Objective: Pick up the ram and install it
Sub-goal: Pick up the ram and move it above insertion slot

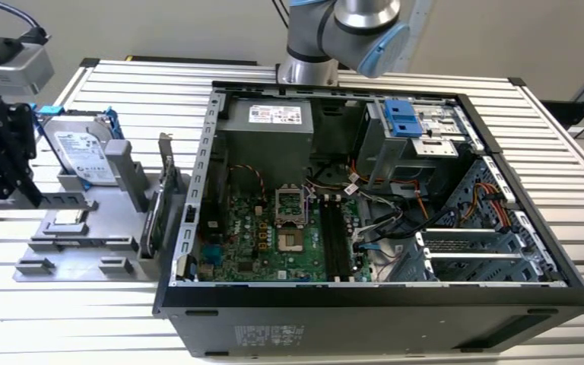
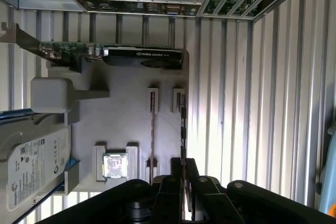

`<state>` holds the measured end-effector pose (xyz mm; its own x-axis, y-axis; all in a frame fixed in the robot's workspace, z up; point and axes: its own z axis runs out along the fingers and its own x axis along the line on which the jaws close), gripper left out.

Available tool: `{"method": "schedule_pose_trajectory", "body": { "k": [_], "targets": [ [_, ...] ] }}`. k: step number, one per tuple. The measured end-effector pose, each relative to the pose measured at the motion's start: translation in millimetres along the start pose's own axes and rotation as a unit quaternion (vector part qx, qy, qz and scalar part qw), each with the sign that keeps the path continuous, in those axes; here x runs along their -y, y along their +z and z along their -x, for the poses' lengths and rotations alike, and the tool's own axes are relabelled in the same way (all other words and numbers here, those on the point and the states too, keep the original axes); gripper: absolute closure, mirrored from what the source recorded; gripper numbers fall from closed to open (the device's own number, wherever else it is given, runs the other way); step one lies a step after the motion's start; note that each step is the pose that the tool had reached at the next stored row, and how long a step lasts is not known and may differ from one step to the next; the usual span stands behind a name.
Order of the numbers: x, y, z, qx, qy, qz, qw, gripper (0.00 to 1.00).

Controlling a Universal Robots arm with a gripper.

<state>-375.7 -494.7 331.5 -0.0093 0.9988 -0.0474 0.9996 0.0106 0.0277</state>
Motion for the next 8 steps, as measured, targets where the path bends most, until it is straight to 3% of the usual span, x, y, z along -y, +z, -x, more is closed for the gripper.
{"method": "schedule_pose_trajectory", "body": {
  "k": [8],
  "targets": [
    [-0.3, -9.7, 0.5, 0.0000, 0.000, 0.0000, 1.0000, 1.00]
  ]
}}
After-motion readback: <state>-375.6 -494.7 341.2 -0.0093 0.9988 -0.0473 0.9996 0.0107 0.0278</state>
